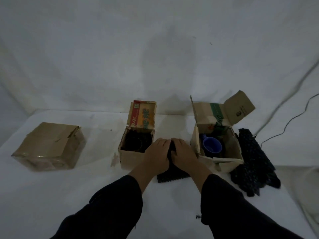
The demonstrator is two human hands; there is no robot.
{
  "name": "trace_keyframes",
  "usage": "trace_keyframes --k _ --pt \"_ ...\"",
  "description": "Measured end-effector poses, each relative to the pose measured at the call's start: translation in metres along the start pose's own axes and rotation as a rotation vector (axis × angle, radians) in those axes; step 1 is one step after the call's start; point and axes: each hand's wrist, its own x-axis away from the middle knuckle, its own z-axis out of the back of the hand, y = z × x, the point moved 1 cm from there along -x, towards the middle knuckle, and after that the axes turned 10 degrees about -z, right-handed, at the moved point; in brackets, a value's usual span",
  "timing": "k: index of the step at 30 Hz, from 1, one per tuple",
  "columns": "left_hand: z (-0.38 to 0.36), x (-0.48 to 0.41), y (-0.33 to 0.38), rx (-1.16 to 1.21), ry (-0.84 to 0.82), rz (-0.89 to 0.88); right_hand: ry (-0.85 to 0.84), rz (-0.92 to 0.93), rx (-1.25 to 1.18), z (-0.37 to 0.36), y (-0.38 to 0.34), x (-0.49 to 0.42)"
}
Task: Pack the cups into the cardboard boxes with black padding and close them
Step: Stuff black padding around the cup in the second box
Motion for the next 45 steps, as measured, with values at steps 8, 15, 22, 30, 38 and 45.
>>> trace_keyframes --k 8,15,22,30,38,45 --pt "-0.053 0.006 0.004 -0.040 -0.176 0.025 -0.068 -0.076 -0.052 -0.022 0.021 0.026" --pt "-0.083 0.015 0.003 0.069 -0.273 0.186 -0.108 -0.141 -0.017 -0.049 0.038 0.029" --pt "-0.091 0.014 0.005 0.162 -0.212 0.260 -0.119 -0.128 -0.006 -0.072 0.050 0.026" --pt "-0.095 0.013 0.007 0.198 -0.082 0.338 0.048 -0.111 -0.147 -0.079 0.050 0.021" --pt "-0.084 0.001 0.011 0.438 0.087 0.583 0.166 -0.088 -0.417 -0.058 0.038 0.029" --pt "-0.058 -0.021 0.019 0.911 0.250 0.854 0.203 -0.050 -0.577 -0.038 0.022 0.033"
